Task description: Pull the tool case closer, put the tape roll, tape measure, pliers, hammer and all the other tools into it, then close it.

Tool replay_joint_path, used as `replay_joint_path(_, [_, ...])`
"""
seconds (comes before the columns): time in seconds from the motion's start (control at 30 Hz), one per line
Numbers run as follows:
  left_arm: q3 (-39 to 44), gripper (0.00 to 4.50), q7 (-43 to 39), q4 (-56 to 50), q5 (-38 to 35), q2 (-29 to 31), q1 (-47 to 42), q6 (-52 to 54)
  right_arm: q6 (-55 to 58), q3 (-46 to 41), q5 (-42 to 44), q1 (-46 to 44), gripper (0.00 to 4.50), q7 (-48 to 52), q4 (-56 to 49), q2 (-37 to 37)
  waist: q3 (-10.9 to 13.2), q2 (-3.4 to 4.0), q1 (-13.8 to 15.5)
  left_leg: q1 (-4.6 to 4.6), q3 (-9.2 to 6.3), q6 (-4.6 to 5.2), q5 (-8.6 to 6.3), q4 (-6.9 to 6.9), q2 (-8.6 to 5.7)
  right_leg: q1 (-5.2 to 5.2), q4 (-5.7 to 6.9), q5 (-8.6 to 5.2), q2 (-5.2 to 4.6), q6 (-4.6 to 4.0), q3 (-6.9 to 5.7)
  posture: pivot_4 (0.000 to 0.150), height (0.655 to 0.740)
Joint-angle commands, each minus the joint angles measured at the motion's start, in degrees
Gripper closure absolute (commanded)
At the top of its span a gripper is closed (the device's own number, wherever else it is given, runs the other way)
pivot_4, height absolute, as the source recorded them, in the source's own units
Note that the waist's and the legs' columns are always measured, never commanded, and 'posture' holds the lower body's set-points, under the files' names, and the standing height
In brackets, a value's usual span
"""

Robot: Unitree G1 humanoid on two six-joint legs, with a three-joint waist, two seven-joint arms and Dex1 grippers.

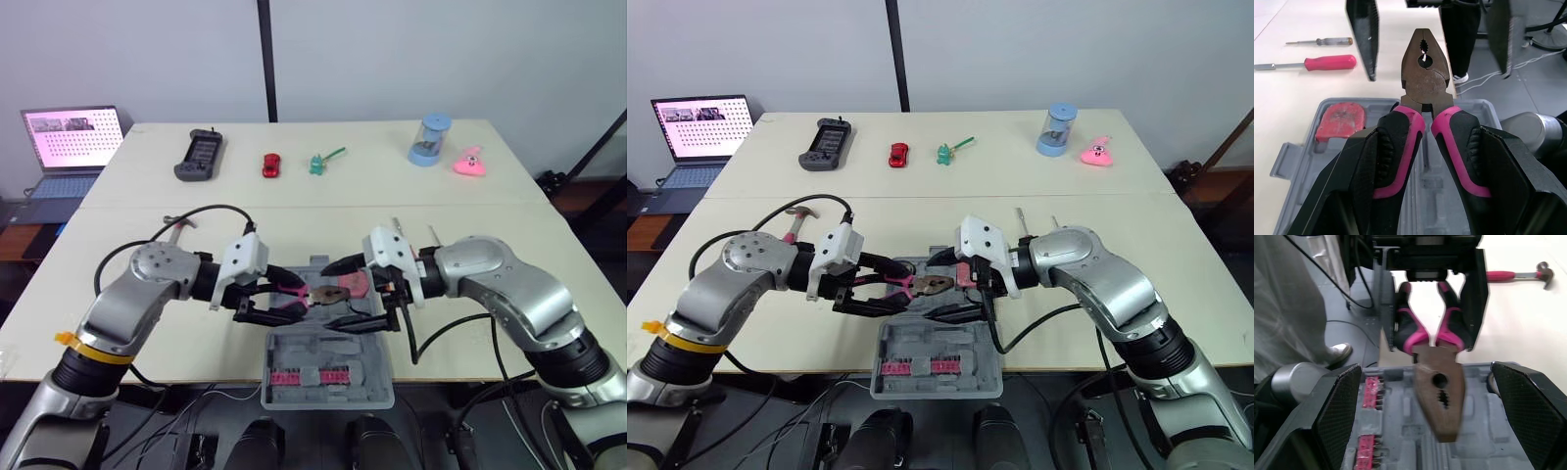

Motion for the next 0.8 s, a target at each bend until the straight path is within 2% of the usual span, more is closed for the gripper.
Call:
replay_joint_path(0.03, [0.45, 1.92, -0.15, -0.48, -0.72, -0.16, -1.76, -0.83, 1.67, -2.33, 2.69, -0.81, 0.93, -0.48, -0.91, 1.8, 0.0, 0.0, 0.02, 0.0, 0.0, 0.0, 0.0, 0.0, 0.0, 0.0, 0.0, 0.0, 0.0, 0.0, 0.0, 0.15, 0.6741])
replay_joint_path(0.2, [0.96, 1.92, 0.45, -1.15, -2.13, -1.14, -1.79, -0.06, 2.87, -2.47, 2.07, -1.16, 3.52, -1.48, 0.51, 2.6, 0.0, -0.01, 0.05, 0.0, -0.01, 0.0, 0.0, 0.0, -0.01, 0.01, 0.0, 0.0, -0.01, 0.0, 0.01, 0.15, 0.6741])
replay_joint_path(0.5, [2.31, 1.92, 0.95, -1.36, -3.56, -1.37, -1.95, 1.21, 3.01, -2.37, 1.77, -0.58, 3.58, -2.02, 2.17, 3.56, 0.0, -0.01, 0.02, 0.0, -0.01, 0.0, 0.0, 0.01, -0.01, 0.01, 0.0, 0.0, 0.01, 0.0, 0.0, 0.15, 0.6741])
replay_joint_path(0.57, [2.21, 1.92, 1.04, -1.31, -3.46, -1.49, -1.99, 1.17, 3.81, -3.1, 2.83, -0.71, 2.5, -2.12, 2.72, 4.15, 0.0, -0.01, 0.02, 0.0, -0.01, 0.0, 0.0, 0.01, -0.01, 0.01, 0.01, 0.0, 0.02, 0.0, 0.0, 0.15, 0.6741])
replay_joint_path(0.7, [1.97, 1.92, 1.26, -1.33, -3.52, -1.2, -1.97, 1.08, 3.34, -3.29, 2.49, -0.47, 0.66, -1.75, 2.66, 4.0, 0.0, 0.0, 0.03, 0.01, -0.02, 0.0, 0.0, 0.01, 0.0, 0.01, 0.01, 0.0, 0.01, 0.0, 0.0, 0.15, 0.6741])
replay_joint_path(0.8, [1.0, 1.92, 0.83, -0.67, -2.02, -0.35, -1.63, -0.23, 2.82, -3.37, 2.14, -0.27, 0.61, -1.53, 2.92, 3.78, 0.0, -0.01, 0.03, 0.01, -0.02, 0.0, 0.0, 0.01, -0.01, 0.01, 0.01, 0.0, 0.02, 0.0, 0.0, 0.15, 0.6741])
